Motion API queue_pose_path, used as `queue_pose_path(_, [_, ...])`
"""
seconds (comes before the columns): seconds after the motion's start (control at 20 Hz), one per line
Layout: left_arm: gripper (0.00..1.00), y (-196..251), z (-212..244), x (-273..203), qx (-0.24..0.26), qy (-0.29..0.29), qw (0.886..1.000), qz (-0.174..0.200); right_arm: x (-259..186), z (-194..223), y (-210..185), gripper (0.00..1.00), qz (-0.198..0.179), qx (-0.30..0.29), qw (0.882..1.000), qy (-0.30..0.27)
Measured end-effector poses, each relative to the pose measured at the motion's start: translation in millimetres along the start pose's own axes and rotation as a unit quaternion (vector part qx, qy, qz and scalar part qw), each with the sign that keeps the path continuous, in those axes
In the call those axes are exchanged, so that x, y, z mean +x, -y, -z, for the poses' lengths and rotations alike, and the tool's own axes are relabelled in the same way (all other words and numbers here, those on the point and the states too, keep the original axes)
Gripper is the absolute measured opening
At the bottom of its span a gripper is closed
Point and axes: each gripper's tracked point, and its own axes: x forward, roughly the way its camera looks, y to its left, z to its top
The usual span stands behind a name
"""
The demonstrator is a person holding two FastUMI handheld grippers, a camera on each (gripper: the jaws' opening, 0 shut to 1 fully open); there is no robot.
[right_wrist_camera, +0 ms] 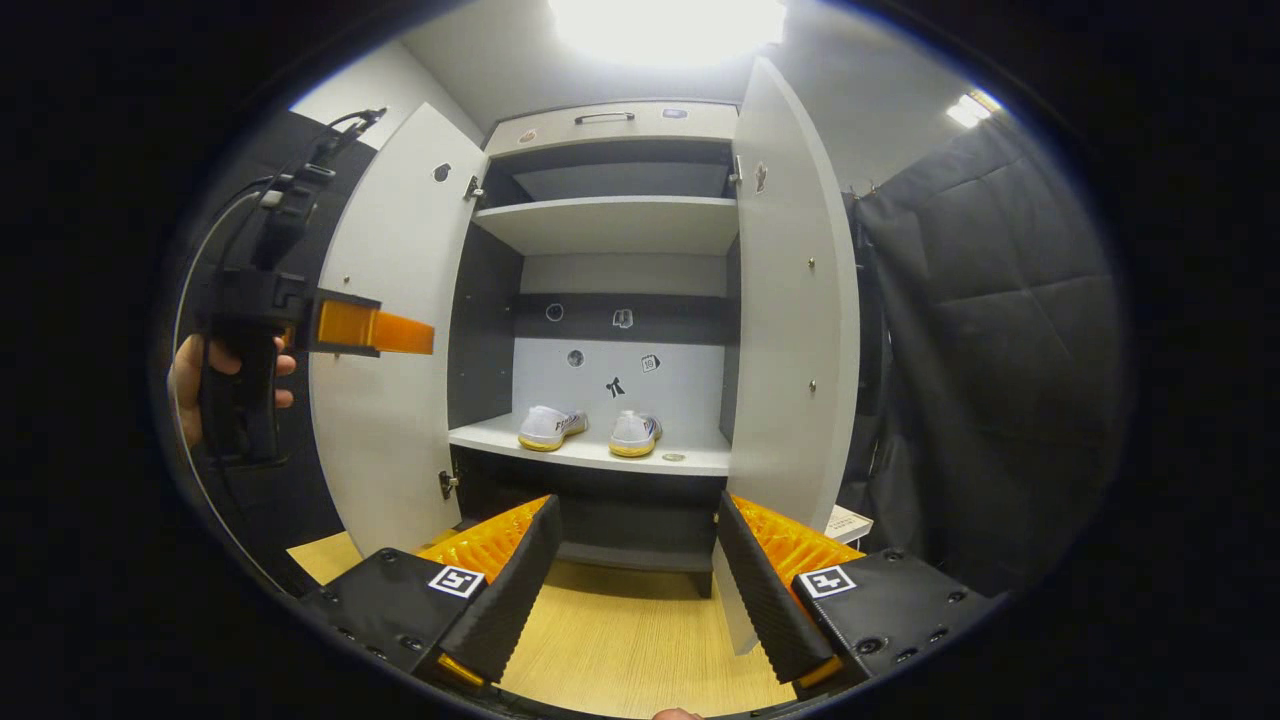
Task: Grab one shoe with the right hand and put it into the shoe cabinet, grab the other shoe with the left hand and put it into the shoe cabinet; then close the right door with the right hand and the left door with the left hand.
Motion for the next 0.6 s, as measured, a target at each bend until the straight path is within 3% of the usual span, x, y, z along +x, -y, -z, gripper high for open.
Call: queue_pose_path(0.6, [0.80, -29, 23, -74, 0.001, -0.008, 1.000, -0.023, -9, -19, 4, 0.98, 0.004, 0.007, 1.000, 0.016])
